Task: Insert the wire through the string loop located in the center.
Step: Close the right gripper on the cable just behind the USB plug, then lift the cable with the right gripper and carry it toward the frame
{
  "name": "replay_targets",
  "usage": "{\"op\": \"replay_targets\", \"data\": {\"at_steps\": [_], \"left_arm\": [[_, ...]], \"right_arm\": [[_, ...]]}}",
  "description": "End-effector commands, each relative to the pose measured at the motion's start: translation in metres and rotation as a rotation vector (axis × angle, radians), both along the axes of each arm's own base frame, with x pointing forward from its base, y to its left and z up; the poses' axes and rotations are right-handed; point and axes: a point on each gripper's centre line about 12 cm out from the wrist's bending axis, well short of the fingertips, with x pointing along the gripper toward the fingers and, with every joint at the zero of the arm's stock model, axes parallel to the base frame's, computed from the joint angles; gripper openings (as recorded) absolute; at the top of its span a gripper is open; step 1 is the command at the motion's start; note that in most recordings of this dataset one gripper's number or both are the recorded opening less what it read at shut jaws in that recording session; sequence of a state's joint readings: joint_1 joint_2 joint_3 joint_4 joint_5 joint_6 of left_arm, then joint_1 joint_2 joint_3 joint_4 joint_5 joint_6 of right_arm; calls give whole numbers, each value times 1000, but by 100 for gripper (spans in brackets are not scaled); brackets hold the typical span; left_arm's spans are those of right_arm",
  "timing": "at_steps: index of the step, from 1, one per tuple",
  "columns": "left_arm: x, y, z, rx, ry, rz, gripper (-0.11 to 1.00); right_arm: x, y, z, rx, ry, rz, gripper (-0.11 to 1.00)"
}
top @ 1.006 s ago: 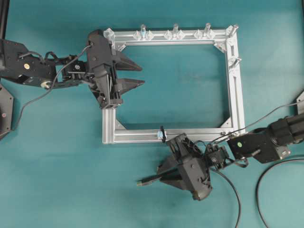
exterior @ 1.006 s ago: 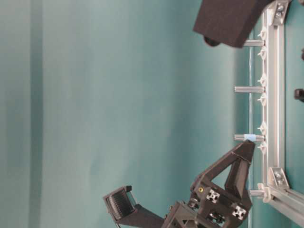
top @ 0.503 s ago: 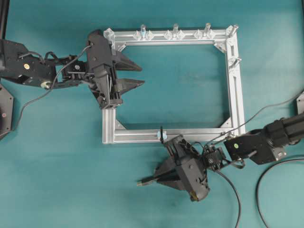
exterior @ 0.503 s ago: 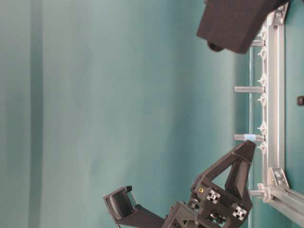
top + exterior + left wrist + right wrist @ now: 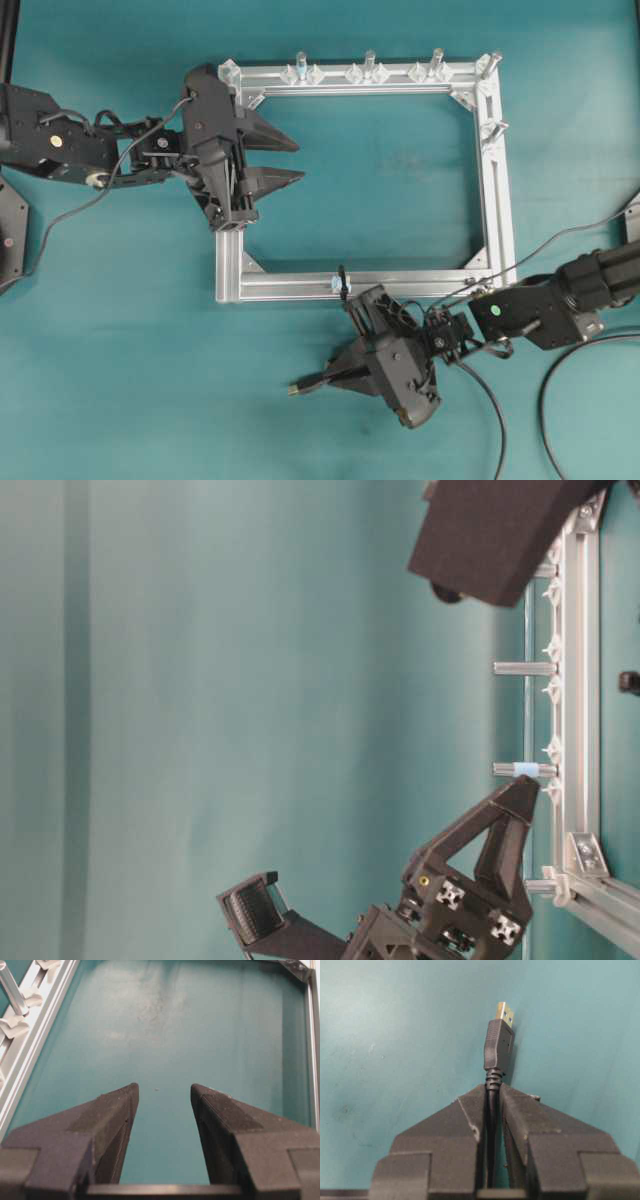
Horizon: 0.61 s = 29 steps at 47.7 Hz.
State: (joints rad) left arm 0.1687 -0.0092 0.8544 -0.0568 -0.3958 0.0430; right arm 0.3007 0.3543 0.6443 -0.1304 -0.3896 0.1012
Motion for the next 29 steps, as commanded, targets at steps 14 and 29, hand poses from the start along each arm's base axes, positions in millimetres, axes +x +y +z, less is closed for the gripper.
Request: {"op": "replay_targets", "data": {"at_steps": [14,29], "left_arm": [[4,-2,14,11,-40,-10,50],[4,-2,14,11,-42,-10,50]], "right_arm": [[-8,-1,38,16,-59,3,10],[-32,-9,79,29,-112,0,10]]}}
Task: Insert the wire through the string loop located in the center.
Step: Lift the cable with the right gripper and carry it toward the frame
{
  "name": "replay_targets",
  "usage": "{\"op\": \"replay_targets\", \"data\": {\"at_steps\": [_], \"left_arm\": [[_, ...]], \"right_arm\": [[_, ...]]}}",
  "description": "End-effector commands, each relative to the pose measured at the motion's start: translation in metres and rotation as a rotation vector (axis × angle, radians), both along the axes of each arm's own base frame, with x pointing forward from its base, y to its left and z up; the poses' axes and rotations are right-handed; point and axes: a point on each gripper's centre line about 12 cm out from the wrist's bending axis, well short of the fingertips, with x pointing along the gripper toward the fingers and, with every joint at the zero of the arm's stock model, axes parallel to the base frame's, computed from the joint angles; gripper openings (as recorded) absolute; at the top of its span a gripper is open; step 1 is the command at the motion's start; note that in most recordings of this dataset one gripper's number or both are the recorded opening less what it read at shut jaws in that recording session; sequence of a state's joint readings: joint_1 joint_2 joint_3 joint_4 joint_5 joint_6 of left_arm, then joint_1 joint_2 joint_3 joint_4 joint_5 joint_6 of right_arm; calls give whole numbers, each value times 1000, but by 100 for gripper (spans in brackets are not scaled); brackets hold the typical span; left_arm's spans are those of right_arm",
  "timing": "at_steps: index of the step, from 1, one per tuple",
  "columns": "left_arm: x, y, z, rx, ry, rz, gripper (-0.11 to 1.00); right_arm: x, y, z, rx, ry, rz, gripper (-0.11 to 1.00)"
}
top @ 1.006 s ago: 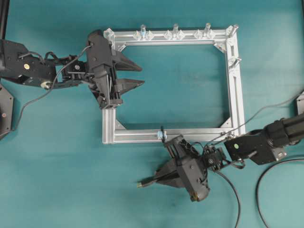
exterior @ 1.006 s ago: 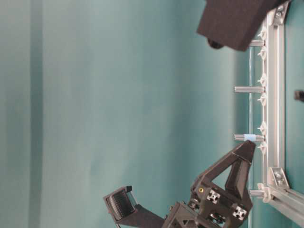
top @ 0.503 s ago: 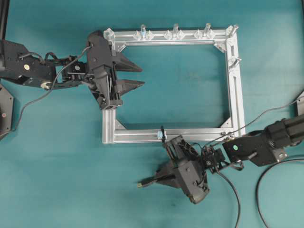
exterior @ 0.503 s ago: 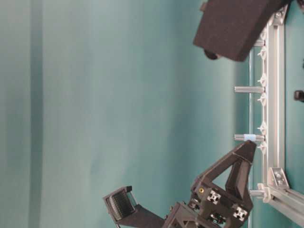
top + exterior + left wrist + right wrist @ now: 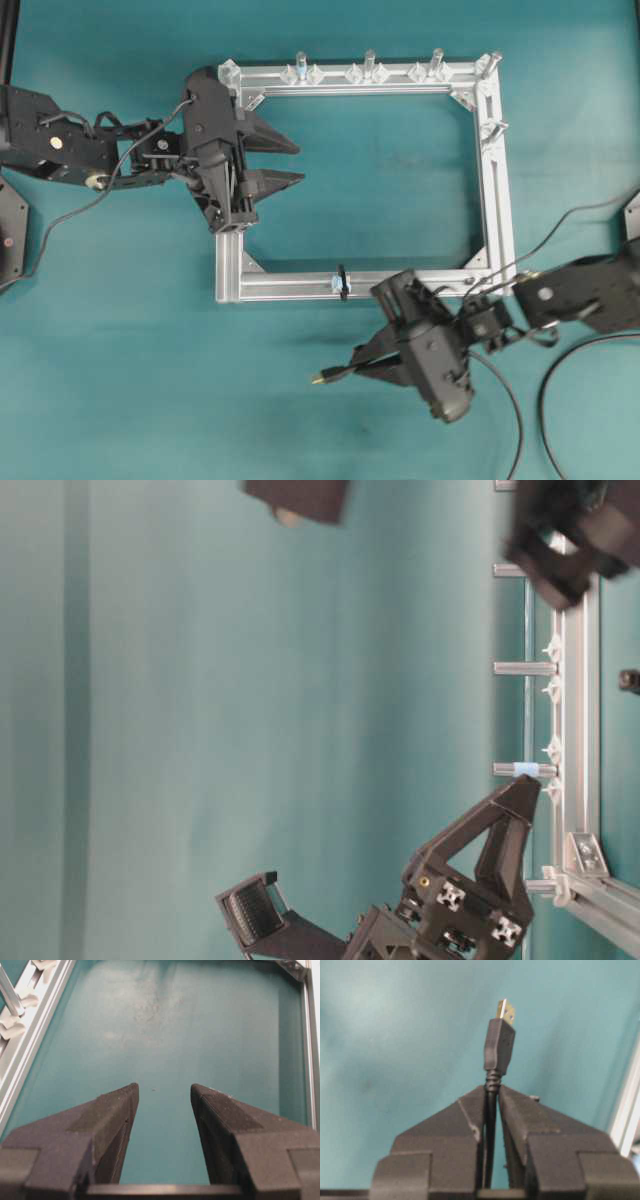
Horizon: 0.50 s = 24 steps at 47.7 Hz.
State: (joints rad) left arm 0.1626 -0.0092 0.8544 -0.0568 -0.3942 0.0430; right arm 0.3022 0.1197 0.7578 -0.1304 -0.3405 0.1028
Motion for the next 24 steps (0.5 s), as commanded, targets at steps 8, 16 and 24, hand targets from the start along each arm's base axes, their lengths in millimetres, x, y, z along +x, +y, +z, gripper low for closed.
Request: {"op": "replay_targets", "data": {"at_steps": [8,16,24], "left_arm": [[4,0,15,11,-45,-4,50],[4,0,14,12,-45,-5,50],[4,0,15,11,-45,-4,50]], "right_arm": [[-11,-2,27,1,-24,0,10],[-12,-2,31,0,-26,1,10],[-12,-2,31,0,-26,1,10]]}}
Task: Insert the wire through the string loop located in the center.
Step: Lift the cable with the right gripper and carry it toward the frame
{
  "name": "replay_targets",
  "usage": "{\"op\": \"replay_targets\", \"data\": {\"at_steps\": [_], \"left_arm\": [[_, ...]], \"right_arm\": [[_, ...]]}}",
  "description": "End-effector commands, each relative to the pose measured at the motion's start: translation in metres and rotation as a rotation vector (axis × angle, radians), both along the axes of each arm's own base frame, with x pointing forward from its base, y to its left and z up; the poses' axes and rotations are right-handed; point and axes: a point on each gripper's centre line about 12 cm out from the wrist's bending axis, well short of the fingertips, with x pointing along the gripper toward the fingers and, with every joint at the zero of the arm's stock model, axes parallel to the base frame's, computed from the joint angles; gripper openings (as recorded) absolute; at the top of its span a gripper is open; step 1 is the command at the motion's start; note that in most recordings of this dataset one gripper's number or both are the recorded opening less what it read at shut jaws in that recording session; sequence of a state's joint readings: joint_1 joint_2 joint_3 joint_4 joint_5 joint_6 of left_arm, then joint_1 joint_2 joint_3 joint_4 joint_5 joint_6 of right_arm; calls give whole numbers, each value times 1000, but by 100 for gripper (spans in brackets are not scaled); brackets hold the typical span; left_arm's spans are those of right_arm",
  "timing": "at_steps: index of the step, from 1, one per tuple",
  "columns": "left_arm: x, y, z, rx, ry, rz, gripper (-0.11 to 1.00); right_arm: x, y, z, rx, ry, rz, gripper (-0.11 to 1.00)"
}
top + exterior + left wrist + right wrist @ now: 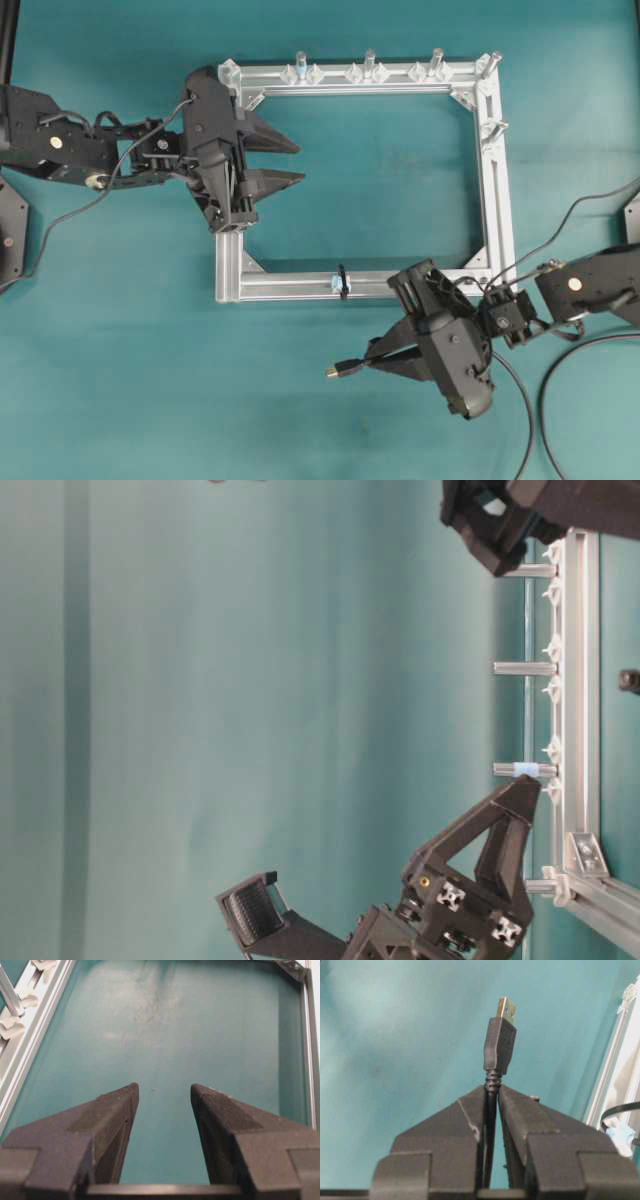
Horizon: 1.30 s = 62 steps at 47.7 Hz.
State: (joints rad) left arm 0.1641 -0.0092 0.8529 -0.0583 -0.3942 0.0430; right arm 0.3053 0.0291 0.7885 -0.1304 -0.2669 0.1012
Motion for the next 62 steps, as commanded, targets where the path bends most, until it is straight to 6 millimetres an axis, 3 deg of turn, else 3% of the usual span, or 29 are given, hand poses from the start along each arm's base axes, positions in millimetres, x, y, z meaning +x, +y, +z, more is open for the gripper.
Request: {"op": "replay_targets", "data": {"at_steps": [1,26,48,62], "left_arm": [[4,-1,14,12,-43,-6,50],[3,-1,14,12,-41,-6,50],[3,-1,14,12,-41,-6,50],[4,-1,14,12,-43,-6,50]], "right_arm": [[2,2,13,11,-35,4,10],[-20,-6,-6,-28,79,-8,10],[-46,-22,-3,-37,103,-31,10],[-51,-26,0,-38,106,-41,10]]}}
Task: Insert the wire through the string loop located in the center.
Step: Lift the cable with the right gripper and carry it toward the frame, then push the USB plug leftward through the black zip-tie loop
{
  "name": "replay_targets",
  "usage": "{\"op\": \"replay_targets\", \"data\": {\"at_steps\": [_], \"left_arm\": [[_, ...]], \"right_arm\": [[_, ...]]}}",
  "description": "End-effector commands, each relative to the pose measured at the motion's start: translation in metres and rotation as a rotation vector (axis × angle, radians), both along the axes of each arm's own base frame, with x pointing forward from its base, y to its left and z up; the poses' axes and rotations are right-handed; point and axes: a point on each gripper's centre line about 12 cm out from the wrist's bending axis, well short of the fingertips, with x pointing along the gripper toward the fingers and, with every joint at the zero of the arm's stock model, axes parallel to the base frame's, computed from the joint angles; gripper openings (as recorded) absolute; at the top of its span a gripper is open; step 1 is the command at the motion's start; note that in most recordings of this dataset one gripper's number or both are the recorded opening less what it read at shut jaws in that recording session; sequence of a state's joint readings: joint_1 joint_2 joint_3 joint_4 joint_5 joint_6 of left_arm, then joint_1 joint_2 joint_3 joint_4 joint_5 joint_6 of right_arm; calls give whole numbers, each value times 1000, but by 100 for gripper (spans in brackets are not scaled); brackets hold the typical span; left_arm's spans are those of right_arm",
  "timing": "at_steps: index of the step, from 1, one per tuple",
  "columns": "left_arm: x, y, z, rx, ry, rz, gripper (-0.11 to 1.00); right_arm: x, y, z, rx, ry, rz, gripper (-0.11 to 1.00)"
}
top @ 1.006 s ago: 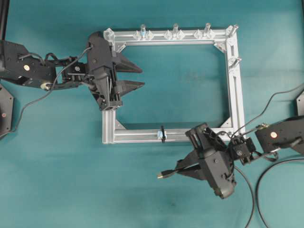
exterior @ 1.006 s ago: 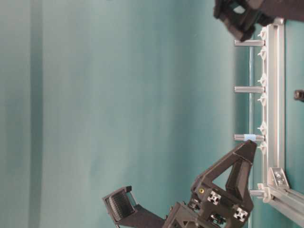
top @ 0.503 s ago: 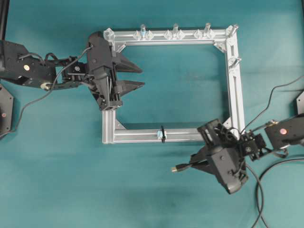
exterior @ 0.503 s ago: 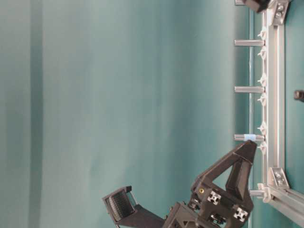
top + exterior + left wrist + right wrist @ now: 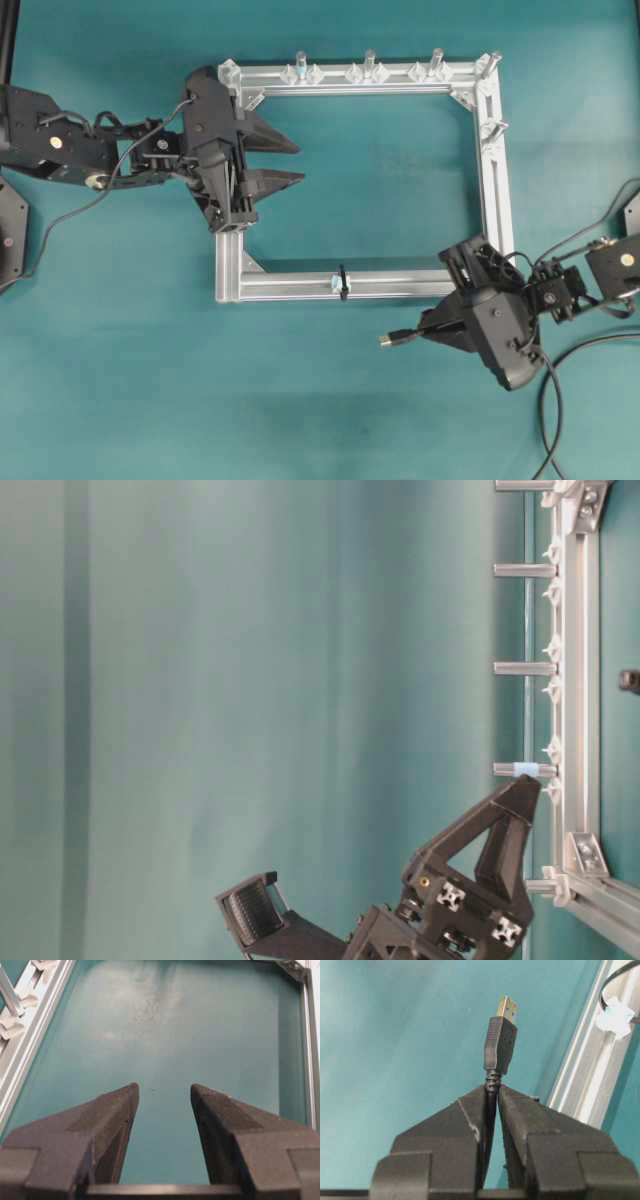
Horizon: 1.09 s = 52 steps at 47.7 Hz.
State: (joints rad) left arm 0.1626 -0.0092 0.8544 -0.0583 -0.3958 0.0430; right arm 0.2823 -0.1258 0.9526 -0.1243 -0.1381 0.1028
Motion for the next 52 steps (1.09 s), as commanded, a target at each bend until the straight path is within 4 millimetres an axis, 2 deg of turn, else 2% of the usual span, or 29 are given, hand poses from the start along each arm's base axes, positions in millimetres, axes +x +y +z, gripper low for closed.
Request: {"op": "replay_targets", "data": {"at_steps": [1,12,33,52], "left_arm": [[4,0,14,12,-43,-5,50],[4,0,14,12,-43,-5,50],[4,0,14,12,-42,-5,50],[3,0,14,12,-40,-5,50]], "right_arm": [[1,0,8,8,-23,-1,10],[2,-5,7,7,-20,-18,10],[12,-47,9,78,-11,-216,10],[12,-48,10,95,-10,-234,10]]}}
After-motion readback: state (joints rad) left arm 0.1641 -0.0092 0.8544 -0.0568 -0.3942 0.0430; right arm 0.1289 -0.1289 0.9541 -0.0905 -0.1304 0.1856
